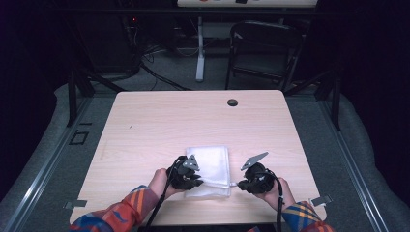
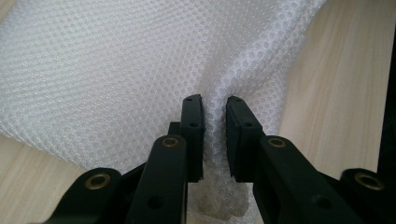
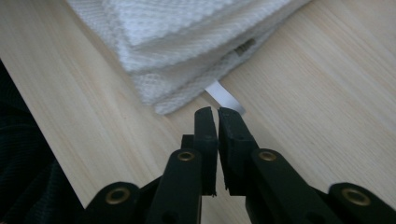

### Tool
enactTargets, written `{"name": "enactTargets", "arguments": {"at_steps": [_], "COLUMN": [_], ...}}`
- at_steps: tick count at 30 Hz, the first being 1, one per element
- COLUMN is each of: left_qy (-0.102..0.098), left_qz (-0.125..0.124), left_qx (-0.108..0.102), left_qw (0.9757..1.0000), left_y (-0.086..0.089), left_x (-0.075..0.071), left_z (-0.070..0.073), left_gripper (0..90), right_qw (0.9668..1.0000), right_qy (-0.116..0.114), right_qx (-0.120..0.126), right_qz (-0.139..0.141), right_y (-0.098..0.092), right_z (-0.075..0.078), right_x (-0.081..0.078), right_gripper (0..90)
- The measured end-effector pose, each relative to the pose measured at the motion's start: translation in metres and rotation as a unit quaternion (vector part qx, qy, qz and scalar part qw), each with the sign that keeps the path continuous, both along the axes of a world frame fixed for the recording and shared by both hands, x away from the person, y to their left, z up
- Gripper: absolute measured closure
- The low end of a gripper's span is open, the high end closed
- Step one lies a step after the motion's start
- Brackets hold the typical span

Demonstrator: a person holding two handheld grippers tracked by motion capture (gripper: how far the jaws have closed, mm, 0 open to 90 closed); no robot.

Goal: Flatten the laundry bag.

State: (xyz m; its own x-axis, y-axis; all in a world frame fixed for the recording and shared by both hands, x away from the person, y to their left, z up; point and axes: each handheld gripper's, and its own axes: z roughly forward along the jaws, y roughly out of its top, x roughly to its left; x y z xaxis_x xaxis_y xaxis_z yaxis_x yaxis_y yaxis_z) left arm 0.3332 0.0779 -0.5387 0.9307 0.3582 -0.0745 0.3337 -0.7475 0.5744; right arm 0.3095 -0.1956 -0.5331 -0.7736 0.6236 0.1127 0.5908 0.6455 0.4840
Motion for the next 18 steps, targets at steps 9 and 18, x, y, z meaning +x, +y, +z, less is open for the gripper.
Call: {"name": "enactTargets", "arguments": {"at_steps": [9, 18], "left_qy": [-0.001, 0.002], "left_qz": [0.002, 0.002], "left_qx": [-0.008, -0.014], "left_qw": [1.0, 0.9999], "left_y": [0.001, 0.002], "left_x": [0.0, 0.001], "left_z": [0.004, 0.004], "left_gripper": [78.7, 78.0], "right_qw": [0.9996, 0.9989], "right_qy": [-0.009, -0.026], "right_qx": [0.006, 0.013], "right_qz": [0.027, 0.036], "right_y": [0.018, 0.032], "right_z": [-0.003, -0.005], "right_x": [-0.001, -0.001], "right_gripper": [89.9, 90.0]}}
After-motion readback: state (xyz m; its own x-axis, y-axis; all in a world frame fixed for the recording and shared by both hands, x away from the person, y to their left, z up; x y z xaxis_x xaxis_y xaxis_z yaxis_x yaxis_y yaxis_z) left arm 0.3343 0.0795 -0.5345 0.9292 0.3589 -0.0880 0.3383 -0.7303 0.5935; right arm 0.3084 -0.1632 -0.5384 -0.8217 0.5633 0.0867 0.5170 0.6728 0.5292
